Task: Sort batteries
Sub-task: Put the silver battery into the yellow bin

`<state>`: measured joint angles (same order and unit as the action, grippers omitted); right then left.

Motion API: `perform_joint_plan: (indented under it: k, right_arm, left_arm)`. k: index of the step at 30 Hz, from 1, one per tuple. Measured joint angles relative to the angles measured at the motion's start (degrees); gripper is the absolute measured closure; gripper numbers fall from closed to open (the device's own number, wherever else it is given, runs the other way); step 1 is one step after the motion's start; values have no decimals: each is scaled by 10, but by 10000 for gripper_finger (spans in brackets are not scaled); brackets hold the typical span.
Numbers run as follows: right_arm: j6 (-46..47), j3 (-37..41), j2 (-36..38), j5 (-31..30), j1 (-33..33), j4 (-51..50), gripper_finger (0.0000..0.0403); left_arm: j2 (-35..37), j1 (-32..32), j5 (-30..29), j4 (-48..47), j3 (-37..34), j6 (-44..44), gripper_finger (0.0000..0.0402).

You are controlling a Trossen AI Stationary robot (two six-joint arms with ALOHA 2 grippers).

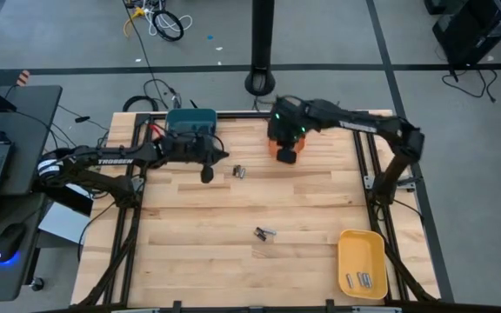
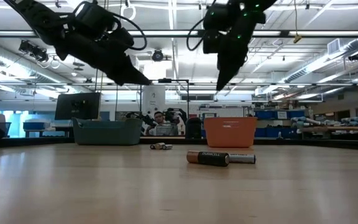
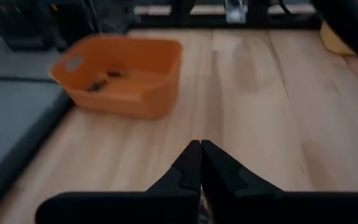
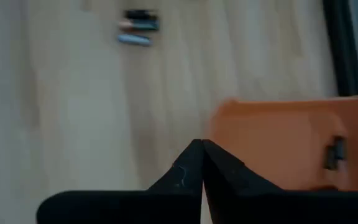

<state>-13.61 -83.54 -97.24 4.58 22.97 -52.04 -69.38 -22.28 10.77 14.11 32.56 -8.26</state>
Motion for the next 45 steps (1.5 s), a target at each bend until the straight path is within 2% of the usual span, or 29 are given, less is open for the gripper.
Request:
perform_joint_plan:
  k: [4,8,13,16,20,29,32,37,45]
  right_arm:
    - [36,111,68,-3,-51,123,395]
    - [88,232,112,-4,-92,279,389]
    - [148,342,121,-12,-130,447,389]
    - [164,376,121,-51,-149,512,390]
    - [165,398,121,-107,-169,552,384]
    - [158,409,121,-114,-177,599,389]
    - [146,409,121,-114,-176,604,388]
    - [134,409,121,-112,-176,602,382]
    - [130,409,121,-110,-176,601,390]
  left_arm:
    - [0,16,-8,-47,0,32,387]
    - [-11,30,-26,-89,0,62,387]
    - [-64,43,-52,-92,0,119,387]
    - [-99,43,-54,-84,0,163,387]
    - [-129,43,-56,-68,0,206,387]
    - [-155,45,-76,27,0,239,355]
    - [-154,52,-80,56,0,212,328]
    - [-154,72,-86,73,0,99,270]
    - [-154,80,-92,73,0,22,166]
